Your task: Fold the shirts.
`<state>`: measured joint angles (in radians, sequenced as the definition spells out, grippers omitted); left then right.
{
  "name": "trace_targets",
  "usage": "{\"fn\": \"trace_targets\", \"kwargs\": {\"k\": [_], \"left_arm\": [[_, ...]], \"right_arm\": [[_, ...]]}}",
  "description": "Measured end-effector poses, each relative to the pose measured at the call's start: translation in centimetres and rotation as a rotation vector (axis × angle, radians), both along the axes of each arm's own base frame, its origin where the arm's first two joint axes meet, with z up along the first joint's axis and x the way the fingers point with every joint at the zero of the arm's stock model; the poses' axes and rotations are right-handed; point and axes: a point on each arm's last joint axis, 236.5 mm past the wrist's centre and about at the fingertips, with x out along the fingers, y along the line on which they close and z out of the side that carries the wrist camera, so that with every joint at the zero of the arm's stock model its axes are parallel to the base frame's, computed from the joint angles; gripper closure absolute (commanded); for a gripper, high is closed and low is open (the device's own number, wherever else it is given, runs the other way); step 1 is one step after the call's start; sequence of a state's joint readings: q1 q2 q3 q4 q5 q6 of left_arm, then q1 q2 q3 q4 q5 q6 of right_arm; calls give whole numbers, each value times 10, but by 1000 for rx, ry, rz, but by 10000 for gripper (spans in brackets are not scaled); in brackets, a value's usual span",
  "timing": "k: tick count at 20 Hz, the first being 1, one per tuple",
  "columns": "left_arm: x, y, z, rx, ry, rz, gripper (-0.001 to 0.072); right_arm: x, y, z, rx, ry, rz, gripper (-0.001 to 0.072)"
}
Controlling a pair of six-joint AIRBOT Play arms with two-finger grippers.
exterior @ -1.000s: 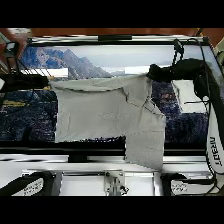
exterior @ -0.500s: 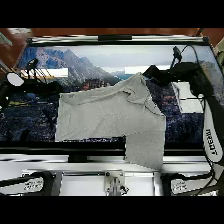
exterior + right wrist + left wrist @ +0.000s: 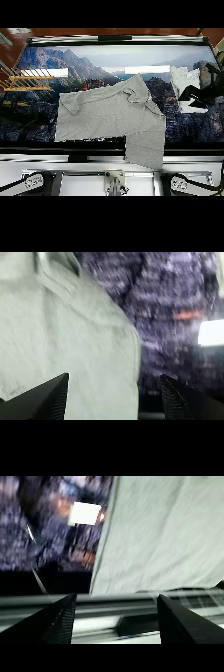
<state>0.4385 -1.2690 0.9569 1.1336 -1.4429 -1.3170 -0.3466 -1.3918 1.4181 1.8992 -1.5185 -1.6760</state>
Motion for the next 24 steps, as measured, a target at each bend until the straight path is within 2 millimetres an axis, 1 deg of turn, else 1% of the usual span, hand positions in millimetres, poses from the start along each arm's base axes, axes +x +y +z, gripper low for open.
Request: {"fn": "trace_targets", "kwargs": {"k": [1,3,4,7,8,9,15,18,20,21,22,23,24], "left_arm": [[-14,-1,-12,-17,24,12,103],[-30,-8,-31,-53,37,34,105],[-35,-11,-38,-67,35,46,106],[-42,-18,-56,-86,37,71,108],[-43,-20,-60,-95,36,72,116],[-43,-22,-63,-106,33,73,167],[-39,-36,-67,-166,18,72,167],[-37,-50,-71,-195,28,50,178],[-32,-59,-76,-194,22,34,458],[-29,-63,-79,-189,15,29,496],[-26,-66,-80,-184,4,26,625],[-22,-70,-81,-185,-4,27,670],[-21,-72,-81,-184,-7,22,670]], "right_arm": [[-9,-4,-2,6,19,-12,41],[-20,-8,-5,16,40,-28,41],[-24,-7,-7,22,48,-29,41],[-24,-7,-7,34,38,-39,41],[-23,-8,-7,35,30,-45,41],[-23,-7,-7,37,30,-46,41],[-21,-8,-7,37,18,-52,41],[-21,-8,-7,36,16,-53,41],[-21,-8,-7,38,19,-52,41],[-22,-8,-8,37,24,-50,41],[-24,-9,-10,32,32,-50,41],[-27,-10,-13,26,45,-50,41],[-32,-10,-20,24,66,-50,41]]}}
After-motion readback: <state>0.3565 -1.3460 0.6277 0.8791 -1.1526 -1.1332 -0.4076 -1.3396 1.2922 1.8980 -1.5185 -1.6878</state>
